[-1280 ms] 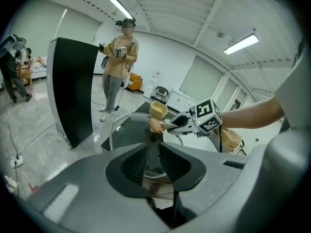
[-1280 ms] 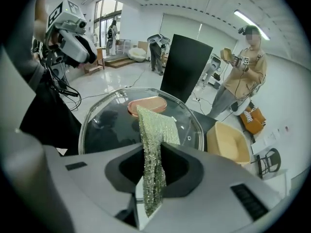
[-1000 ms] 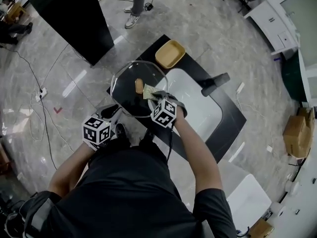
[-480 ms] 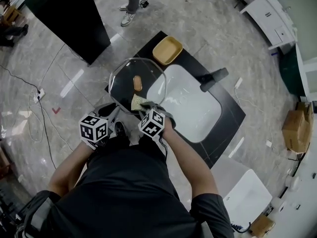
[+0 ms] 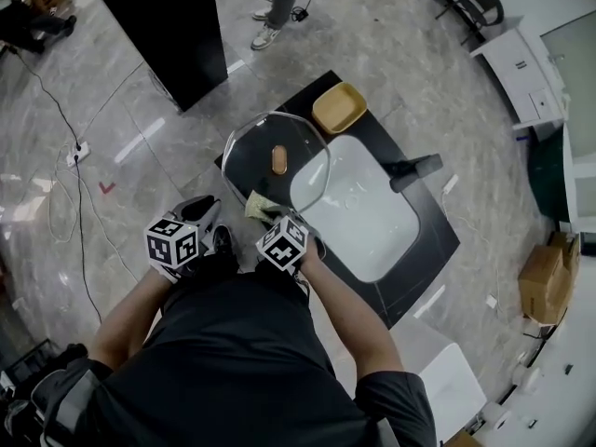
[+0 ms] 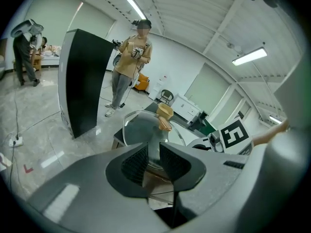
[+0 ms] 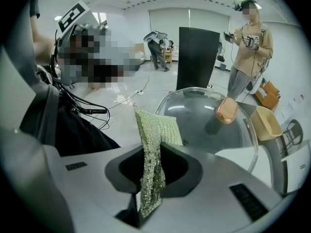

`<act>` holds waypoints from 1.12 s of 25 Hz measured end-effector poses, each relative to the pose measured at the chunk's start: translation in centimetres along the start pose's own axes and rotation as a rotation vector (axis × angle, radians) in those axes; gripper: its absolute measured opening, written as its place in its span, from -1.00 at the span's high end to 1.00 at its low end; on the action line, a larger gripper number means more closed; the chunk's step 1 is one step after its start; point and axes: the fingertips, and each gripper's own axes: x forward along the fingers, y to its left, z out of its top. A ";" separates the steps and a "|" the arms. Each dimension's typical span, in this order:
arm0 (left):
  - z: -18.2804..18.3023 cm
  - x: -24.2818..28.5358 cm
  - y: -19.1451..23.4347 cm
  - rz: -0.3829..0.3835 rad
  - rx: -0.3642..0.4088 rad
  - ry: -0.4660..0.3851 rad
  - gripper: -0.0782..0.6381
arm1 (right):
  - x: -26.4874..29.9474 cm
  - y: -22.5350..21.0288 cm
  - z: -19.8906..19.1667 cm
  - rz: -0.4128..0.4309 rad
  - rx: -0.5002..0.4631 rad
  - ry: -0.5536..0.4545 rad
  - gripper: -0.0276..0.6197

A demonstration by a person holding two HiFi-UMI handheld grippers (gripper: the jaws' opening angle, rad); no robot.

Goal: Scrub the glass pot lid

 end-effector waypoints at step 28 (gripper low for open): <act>-4.4 -13.4 8.2 0.266 -0.255 -0.186 0.58 | 7.6 -8.5 14.8 -0.109 -0.638 0.242 0.71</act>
